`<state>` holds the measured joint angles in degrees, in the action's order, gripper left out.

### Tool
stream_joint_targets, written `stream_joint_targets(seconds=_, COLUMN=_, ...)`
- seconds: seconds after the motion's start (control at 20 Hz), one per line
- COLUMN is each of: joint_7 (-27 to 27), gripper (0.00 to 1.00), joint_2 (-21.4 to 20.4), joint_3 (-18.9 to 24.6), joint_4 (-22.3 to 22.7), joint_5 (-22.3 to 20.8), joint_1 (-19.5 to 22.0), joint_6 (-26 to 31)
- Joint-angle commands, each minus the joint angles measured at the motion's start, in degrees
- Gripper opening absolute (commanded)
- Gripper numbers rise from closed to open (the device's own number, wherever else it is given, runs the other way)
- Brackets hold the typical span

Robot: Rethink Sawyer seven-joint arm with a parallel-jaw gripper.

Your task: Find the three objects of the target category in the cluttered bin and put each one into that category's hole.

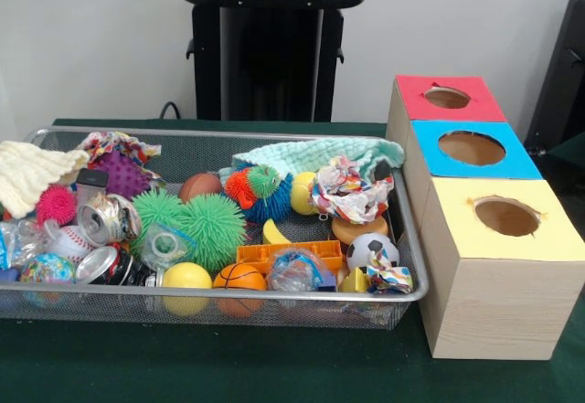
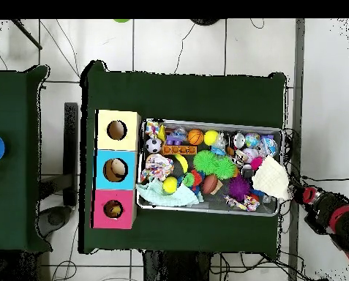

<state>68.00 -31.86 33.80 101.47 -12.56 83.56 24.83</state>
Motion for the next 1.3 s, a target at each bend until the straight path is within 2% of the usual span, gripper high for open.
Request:
stream_joint_targets(seconds=0.05, joint_7=-17.74, gripper=1.00, joint_2=2.92, joint_3=5.35, joint_4=-6.19, joint_5=-2.70, joint_1=2.74, joint_6=25.02)
stream_joint_targets(seconds=0.2, joint_7=-14.90, gripper=1.00, joint_2=2.66, joint_3=5.08, joint_4=-6.09, joint_5=-3.12, joint_1=1.89, joint_6=23.75)
stream_joint_targets(seconds=0.35, joint_7=-11.63, gripper=1.00, joint_2=2.92, joint_3=5.81, joint_4=-4.00, joint_5=-3.92, joint_1=1.17, joint_6=21.25)
stream_joint_targets(seconds=0.6, joint_7=-5.32, gripper=1.00, joint_2=3.49, joint_3=5.82, joint_4=3.31, joint_5=-5.87, joint_1=-0.13, joint_6=14.32)
stream_joint_targets(seconds=0.8, joint_7=-1.45, gripper=1.00, joint_2=3.11, joint_3=5.87, joint_4=7.17, joint_5=-6.84, joint_1=-1.54, joint_6=9.34)
stream_joint_targets(seconds=1.3, joint_7=5.18, gripper=1.00, joint_2=3.15, joint_3=4.14, joint_4=11.90, joint_5=-7.75, joint_1=-5.72, joint_6=-0.02)
